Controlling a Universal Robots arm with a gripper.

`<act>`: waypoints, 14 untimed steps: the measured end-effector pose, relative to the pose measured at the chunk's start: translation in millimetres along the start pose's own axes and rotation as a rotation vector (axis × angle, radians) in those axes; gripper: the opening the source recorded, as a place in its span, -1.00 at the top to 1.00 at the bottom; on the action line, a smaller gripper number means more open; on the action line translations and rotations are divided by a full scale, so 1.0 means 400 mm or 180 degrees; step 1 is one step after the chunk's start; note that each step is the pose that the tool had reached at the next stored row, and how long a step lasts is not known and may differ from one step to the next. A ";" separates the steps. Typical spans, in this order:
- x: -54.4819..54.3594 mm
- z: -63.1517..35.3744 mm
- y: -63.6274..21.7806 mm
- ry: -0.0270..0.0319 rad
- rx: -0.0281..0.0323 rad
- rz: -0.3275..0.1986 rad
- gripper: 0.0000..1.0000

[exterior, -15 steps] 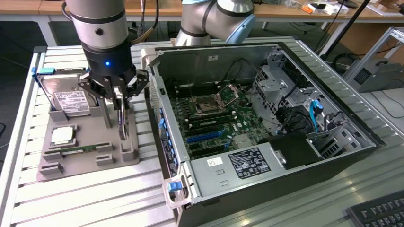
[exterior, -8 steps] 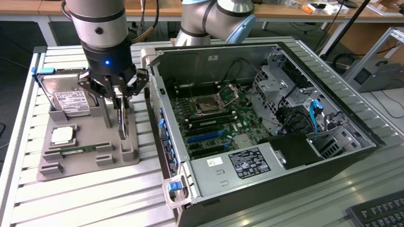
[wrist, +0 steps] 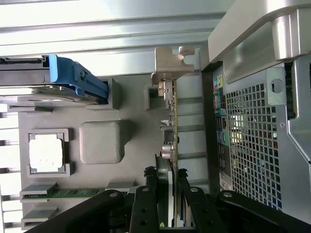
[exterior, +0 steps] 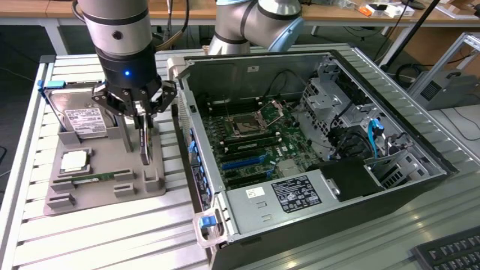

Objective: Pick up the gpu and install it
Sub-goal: 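Pick up the gpu and move the gpu toward the slot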

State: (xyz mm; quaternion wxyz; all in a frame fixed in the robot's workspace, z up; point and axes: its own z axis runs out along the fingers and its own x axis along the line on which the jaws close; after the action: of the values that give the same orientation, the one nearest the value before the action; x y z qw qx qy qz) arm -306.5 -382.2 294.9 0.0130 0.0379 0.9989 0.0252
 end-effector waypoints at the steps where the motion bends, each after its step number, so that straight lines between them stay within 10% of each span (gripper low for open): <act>1: 0.000 -0.001 0.000 0.0000 -0.0001 0.0000 0.47; 14: -0.001 -0.034 -0.001 0.0005 -0.0061 0.0002 0.47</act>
State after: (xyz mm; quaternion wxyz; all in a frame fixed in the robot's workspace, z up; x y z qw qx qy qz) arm -306.5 -383.2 308.6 0.0126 0.0380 0.9986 0.0348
